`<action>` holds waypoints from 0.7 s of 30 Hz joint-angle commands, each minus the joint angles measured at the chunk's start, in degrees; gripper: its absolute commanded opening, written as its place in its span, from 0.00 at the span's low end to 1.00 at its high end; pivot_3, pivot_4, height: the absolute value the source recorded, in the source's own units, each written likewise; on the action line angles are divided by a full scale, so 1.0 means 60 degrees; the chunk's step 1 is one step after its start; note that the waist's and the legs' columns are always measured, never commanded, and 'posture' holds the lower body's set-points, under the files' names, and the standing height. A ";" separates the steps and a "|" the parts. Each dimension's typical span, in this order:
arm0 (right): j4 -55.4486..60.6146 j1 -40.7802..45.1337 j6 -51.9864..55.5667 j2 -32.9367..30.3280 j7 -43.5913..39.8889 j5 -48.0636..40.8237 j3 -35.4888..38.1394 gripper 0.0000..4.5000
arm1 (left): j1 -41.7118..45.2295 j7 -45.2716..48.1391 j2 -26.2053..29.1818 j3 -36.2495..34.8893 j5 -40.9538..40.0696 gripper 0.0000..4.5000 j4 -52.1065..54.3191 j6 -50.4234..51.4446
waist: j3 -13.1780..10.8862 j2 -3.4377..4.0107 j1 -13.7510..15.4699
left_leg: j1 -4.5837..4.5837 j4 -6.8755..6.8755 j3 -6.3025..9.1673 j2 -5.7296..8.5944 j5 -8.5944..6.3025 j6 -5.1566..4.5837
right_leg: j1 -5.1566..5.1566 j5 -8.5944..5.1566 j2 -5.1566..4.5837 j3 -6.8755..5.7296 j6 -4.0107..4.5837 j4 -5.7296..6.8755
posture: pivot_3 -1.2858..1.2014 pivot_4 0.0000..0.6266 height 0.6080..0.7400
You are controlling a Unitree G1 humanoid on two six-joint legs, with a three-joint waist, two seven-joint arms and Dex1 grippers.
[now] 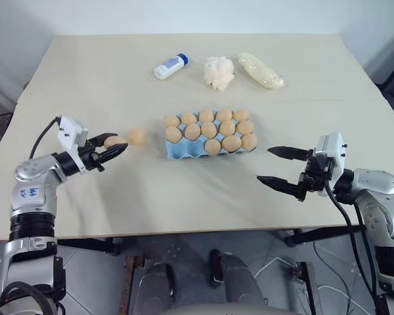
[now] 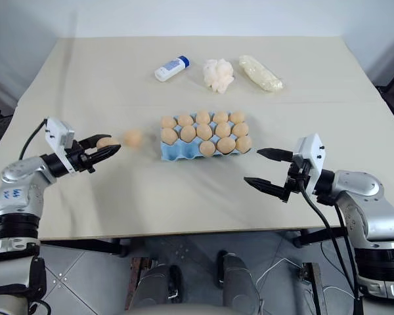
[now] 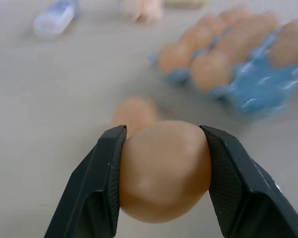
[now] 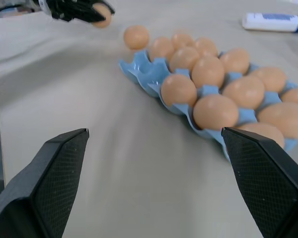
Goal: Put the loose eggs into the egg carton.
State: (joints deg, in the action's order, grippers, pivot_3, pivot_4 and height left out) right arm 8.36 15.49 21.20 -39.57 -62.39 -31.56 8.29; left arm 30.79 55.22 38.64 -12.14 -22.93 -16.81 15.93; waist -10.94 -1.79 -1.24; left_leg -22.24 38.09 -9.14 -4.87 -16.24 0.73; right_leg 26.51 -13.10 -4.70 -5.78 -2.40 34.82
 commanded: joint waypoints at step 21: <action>0.1794 -0.0696 -0.0237 0.1085 0.1251 -0.0411 0.0005 1.00 | 0.3944 0.0466 -0.3350 0.2080 0.1305 0.44 -0.4575 -0.2062 | 0.0000 -0.0001 -0.0025 | -0.0008 0.0010 0.0022 0.0010 0.0004 -0.0002 | 0.0000 0.0000 0.0010 -0.0001 -0.0001 0.0013 | 0.52 0.24 1.00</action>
State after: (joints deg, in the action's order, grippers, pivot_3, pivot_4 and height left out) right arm 15.45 11.51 21.04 -33.63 -55.78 -32.23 7.21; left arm 52.17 57.64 19.35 0.03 -16.04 -42.60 5.85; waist -10.94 -1.79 -1.39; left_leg -22.30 38.15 -8.99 -4.81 -16.22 0.72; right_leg 26.51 -13.10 -4.64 -5.80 -2.41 34.88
